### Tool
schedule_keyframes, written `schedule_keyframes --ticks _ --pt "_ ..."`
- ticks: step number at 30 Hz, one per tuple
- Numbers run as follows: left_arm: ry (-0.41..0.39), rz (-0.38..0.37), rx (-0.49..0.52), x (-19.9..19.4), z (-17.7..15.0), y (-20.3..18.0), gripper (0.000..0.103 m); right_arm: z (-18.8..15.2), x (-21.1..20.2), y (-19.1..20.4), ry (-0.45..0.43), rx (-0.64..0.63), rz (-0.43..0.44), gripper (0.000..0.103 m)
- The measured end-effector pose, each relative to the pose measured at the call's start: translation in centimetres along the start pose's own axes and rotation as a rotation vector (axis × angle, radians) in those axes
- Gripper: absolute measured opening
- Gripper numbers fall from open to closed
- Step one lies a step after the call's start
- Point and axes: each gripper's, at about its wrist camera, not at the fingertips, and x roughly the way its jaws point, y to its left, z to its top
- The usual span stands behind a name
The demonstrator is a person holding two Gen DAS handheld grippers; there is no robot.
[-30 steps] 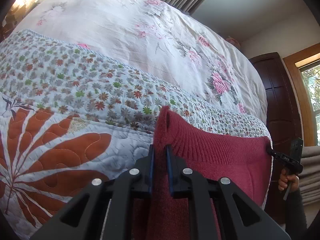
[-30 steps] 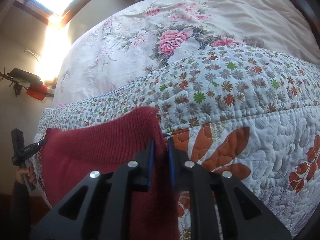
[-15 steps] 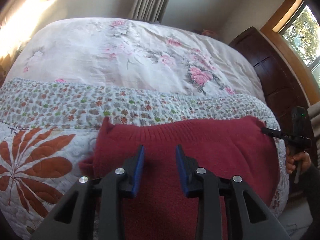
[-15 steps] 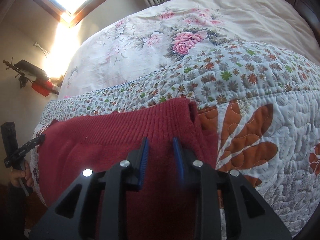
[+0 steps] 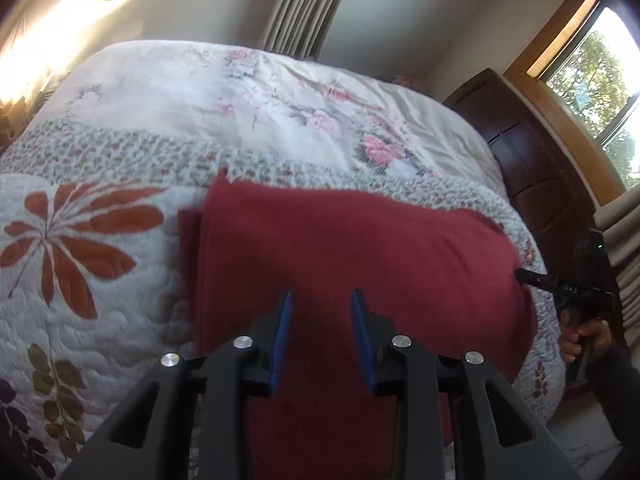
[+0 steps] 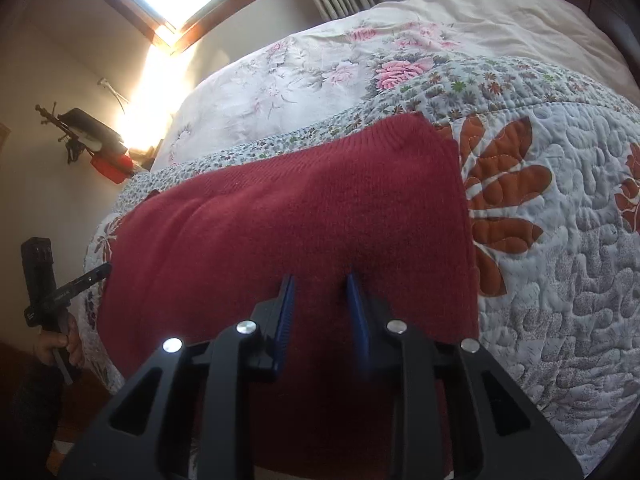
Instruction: Fold small clothes
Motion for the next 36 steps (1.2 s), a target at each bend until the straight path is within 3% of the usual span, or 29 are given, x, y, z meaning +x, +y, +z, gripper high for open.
schedule_keyframes --ticks 1,3,6,9,11,13,15,18,21,23,24,25,26,30,34,36 --pt "-0.006 0.014 -0.016 0.5 -0.6 1.0 0.029 0.0 0.2 -0.4 -0.002 0.011 0.001 0.015" --pt "-0.026 0.028 -0.069 0.1 -1.0 2.3 0.027 0.3 -0.4 -1.1 -0.002 0.061 -0.007 0.008" --pt "-0.083 0.028 -0.075 -3.3 -1.5 1.4 0.025 -0.6 -3.4 -0.5 -0.032 0.059 0.008 0.024" --pt "-0.157 -0.061 -0.067 -7.1 -3.4 -0.9 0.026 -3.3 -5.8 0.2 -0.03 0.035 0.056 0.027" --pt "-0.118 -0.11 -0.072 -6.6 -5.0 -2.1 0.027 -5.7 -5.4 0.2 0.014 0.022 0.072 0.027" --pt "-0.043 -0.053 -0.045 -4.2 -6.4 -2.9 0.027 -7.8 -3.5 -0.4 0.076 0.029 0.059 0.027" --pt "0.016 -0.03 -0.1 -1.8 -7.8 -1.6 0.028 -9.1 -1.4 -1.8 0.116 0.047 0.018 0.023" --pt "0.004 -0.047 -0.164 -1.8 -8.2 -0.3 0.027 -9.7 -1.2 -3.4 0.106 0.099 0.021 0.012" --pt "0.012 -0.016 -0.195 -3.7 -8.4 0.2 0.028 -9.5 -2.8 -4.0 0.066 0.12 -0.048 0.016" --pt "0.022 -0.014 -0.232 -5.4 -8.5 1.2 0.035 -9.9 -4.3 -3.7 0.045 0.111 -0.093 0.019" --pt "0.032 0.016 -0.243 -6.2 -8.5 1.7 0.054 -10.0 -5.0 -2.9 0.034 0.086 -0.118 0.023" --pt "0.047 0.049 -0.248 -7.0 -8.3 2.3 0.07 -10.3 -5.7 -1.5 0.025 0.042 -0.15 0.024" --pt "0.063 0.061 -0.253 -7.7 -7.9 2.9 0.073 -10.5 -6.3 0.6 0.021 -0.019 -0.164 0.025" --pt "0.165 0.004 -0.309 -8.4 -4.9 6.0 0.083 -12.5 -6.7 12.1 0.028 -0.318 -0.239 0.057" --pt "0.254 -0.193 -0.37 -6.9 -1.7 8.2 0.089 -16.1 -4.3 24.8 0.027 -0.64 -0.325 0.076" --pt "0.31 -0.28 -0.409 -5.1 -0.4 9.3 0.089 -18.1 -1.9 30.5 0.023 -0.813 -0.373 0.077"
